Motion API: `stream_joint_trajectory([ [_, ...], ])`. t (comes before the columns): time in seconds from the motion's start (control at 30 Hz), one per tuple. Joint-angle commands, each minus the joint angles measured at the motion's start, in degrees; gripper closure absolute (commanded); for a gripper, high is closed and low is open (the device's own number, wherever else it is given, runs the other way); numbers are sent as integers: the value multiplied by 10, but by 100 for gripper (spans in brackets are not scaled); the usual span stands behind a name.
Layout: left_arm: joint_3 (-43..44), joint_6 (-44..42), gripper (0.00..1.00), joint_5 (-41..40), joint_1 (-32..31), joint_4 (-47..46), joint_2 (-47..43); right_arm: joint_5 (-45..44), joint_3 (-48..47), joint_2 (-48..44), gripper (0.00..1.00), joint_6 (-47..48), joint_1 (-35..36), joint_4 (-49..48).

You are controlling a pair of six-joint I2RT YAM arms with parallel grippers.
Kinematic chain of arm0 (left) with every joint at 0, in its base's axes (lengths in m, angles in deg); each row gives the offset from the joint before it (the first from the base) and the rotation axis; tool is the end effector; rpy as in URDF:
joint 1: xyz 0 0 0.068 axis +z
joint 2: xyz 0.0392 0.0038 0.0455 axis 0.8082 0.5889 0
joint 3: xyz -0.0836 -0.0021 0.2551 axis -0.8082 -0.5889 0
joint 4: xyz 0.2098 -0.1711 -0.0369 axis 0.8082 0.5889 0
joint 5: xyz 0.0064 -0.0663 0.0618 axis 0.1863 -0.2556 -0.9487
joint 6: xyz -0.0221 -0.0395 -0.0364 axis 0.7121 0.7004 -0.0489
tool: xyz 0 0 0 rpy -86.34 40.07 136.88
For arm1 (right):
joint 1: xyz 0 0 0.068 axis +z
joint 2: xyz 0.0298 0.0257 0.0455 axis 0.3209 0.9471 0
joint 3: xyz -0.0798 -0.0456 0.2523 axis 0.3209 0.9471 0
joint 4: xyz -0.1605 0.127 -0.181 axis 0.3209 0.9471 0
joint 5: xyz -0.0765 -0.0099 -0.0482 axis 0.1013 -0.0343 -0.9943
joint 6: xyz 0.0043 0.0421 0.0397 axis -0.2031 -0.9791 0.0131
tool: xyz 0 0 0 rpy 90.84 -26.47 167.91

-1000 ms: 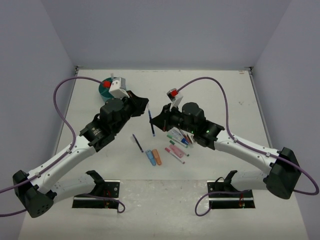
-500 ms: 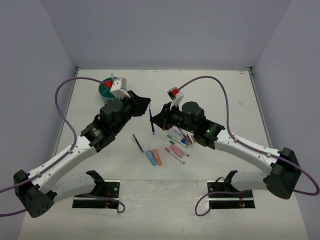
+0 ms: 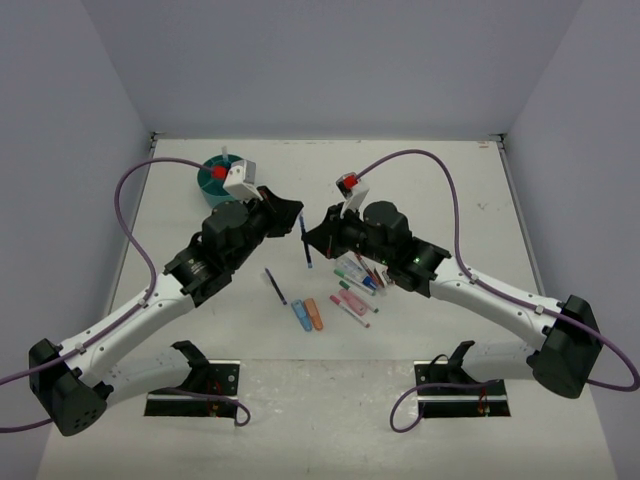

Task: Sort the stationery into containers
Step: Close the pen cap on the pen.

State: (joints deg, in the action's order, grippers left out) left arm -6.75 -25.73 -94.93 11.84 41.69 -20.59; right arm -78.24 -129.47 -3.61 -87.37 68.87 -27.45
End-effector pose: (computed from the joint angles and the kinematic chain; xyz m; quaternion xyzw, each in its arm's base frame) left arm 0.2009 -0.1680 0.3437 -0.0797 0.7570 -0.3635 0.5371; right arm 0.2022 0.2474 0.3177 -0.1627 0.7671 0.4234 0.4536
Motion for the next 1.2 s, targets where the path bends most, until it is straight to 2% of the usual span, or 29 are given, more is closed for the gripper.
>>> stream_joint_trajectory([
  [0.0,-15,0,100,18,-2,-36,-13,-31,-40,-2,100,2,0,-27],
  [0.23,-35,12,100,29,-2,-59,-24,-62,-52,0,100,-28,-1,-56],
  [0.37,-31,1,99,32,-2,-55,-28,-56,-42,-7,100,13,-1,-98],
  [0.47,-30,-5,90,32,-1,-51,-32,-31,-31,-8,100,53,-1,-124],
  [0.6,-26,-14,82,25,-1,-46,-40,-16,-34,-4,100,71,-1,-113],
  [0.8,-19,-25,77,28,-1,-50,-45,15,-35,-8,100,75,-1,-120],
  [0.87,-17,-24,67,38,-2,-48,-41,18,-38,-9,100,74,-1,-117],
  [0.97,-21,-23,58,52,-2,-57,-39,17,-41,-10,100,73,-1,-117],
  [1.1,-27,-21,62,53,-1,-61,-44,25,-41,-13,100,76,-1,-118],
  [1.17,-28,-21,76,48,-1,-59,-46,36,-40,-14,100,76,-1,-119],
])
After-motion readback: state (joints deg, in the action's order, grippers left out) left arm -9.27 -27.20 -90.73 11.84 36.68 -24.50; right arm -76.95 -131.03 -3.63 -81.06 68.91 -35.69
